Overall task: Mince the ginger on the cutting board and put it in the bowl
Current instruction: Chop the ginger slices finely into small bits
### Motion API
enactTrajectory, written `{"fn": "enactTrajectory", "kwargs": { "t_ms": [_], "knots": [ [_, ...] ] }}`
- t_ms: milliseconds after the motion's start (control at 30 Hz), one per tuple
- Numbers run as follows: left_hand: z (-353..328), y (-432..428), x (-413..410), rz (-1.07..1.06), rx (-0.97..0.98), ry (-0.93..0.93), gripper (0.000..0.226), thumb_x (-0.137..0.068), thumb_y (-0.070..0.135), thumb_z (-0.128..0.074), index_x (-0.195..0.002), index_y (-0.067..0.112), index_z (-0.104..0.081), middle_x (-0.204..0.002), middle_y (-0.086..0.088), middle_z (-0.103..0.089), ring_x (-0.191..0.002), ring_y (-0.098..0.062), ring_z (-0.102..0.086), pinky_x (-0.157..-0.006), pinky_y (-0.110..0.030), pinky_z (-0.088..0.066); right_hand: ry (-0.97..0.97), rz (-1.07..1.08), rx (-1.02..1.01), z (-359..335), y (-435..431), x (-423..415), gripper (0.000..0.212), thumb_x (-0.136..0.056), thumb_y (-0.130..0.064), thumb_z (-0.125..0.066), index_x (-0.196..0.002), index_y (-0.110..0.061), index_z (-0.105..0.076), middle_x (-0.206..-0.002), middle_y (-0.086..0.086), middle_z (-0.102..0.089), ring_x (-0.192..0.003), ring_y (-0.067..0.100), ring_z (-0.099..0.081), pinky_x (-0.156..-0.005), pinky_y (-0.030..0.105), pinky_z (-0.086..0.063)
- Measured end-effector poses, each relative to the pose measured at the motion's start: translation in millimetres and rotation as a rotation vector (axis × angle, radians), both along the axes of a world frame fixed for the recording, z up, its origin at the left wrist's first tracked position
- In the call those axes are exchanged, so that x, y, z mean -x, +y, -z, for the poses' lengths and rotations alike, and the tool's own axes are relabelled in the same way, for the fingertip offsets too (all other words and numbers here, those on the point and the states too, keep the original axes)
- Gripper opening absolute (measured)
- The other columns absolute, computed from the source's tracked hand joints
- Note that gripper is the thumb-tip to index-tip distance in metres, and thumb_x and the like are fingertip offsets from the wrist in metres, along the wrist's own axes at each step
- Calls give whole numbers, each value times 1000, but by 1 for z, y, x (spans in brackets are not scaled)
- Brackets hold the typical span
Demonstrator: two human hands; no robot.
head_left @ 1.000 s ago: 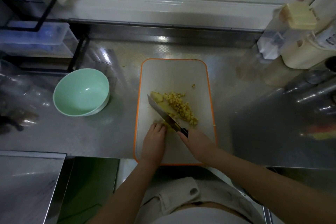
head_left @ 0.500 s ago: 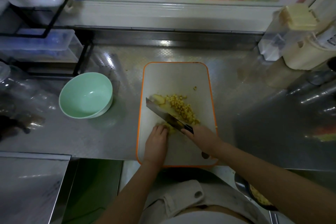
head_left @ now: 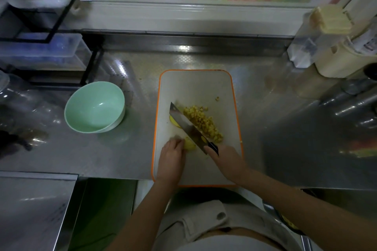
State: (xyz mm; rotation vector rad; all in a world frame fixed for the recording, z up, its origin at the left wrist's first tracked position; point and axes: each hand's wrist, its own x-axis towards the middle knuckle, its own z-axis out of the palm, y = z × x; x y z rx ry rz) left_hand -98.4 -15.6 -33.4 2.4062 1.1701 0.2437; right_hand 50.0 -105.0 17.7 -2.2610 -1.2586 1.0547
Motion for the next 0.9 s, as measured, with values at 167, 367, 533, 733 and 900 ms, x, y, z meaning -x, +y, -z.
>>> {"fn": "enactTrajectory", "kwargs": {
  "t_ms": [167, 367, 533, 733, 900],
  "knots": [
    [-2, -1, -1, 1, -8, -28, 30, -85, 2, -56, -114, -2, -62, -111, -20, -60, -100, -35, -56, -88, -39, -45, -27, -37, 26, -2, -1, 4, 37, -98, -39, -39, -70, -15, -44, -57, -4, -40, -50, 8, -40, -45, 20, -28],
    [-2, 0, -1, 25, -56, -49, 27, -72, 7, -60, -96, -1, -69, -88, -14, -67, -76, -31, -64, -67, -37, -54, -54, -31, 67, 8, 0, 6, 35, -97, -43, -39, -80, -14, -49, -59, -6, -43, -50, 4, -41, -43, 17, -28],
    [0, 2, 0, 44, -77, -61, 27, -68, -2, -66, -95, 0, -70, -88, -13, -67, -79, -29, -64, -74, -33, -52, -85, -13, 125, 7, 6, 13, 38, -97, -45, -38, -88, -11, -52, -67, 0, -49, -58, 15, -49, -48, 25, -32],
    [6, 4, -2, 45, -97, -61, 26, -70, 2, -54, -89, 0, -70, -82, -11, -66, -72, -26, -63, -78, -28, -36, -122, -49, 157, 10, 14, 20, 44, -99, -42, -36, -110, -3, -55, -106, 16, -62, -97, 30, -60, -69, 26, -37],
    [9, 5, 1, 54, -67, -28, 34, -75, 13, -42, -91, 1, -70, -84, -11, -66, -76, -24, -60, -77, -28, -37, -8, -26, 168, 16, 12, 19, 39, -98, -43, -36, -112, -9, -49, -101, 10, -61, -96, 27, -59, -75, 27, -40]
  ]
}}
